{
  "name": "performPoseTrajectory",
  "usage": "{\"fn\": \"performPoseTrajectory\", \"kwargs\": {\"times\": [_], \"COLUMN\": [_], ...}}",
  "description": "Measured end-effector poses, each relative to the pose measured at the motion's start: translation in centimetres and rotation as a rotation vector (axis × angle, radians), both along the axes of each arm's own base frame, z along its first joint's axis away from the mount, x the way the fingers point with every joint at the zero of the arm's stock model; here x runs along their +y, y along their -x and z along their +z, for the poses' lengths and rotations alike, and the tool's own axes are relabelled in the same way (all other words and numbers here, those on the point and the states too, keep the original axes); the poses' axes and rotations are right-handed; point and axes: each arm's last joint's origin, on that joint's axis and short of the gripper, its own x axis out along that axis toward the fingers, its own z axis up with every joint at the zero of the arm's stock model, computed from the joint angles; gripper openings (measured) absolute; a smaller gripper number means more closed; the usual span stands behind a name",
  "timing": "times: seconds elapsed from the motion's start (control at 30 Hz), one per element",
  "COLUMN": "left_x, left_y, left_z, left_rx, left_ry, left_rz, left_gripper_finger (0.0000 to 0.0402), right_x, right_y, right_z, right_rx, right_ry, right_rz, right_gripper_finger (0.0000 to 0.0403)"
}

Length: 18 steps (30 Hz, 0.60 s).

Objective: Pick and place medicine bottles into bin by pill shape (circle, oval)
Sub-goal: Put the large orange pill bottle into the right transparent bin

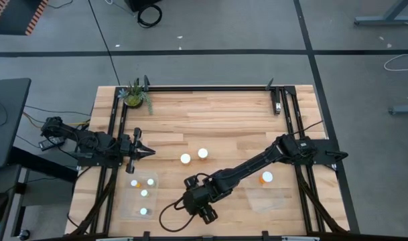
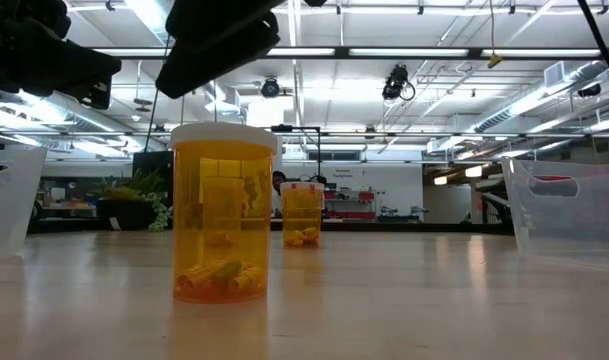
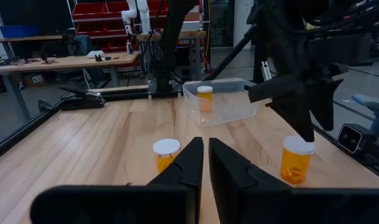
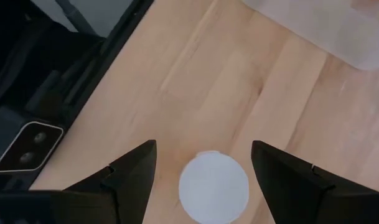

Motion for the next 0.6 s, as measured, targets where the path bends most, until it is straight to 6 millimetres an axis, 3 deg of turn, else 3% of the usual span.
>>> {"fn": "performPoseTrajectory", "kwargs": {"times": [0.23, 0.6], "left_x": [0.0, 0.0], "left_y": [0.0, 0.0], "left_z": [0.0, 0.0], "left_rx": [0.0, 0.0], "left_ry": [0.0, 0.0], "left_rz": [0.0, 0.0], "left_gripper_finger": [0.0029, 0.0035], "right_x": [0.1, -0.3], "right_y": [-0.1, 0.3], "right_z": [0.1, -3.0], "right_rx": [-0.03, -0.016], "right_ry": [0.021, 0.041], "right_rz": [0.037, 0.051], "right_gripper_finger": [0.0269, 0.0269]}}
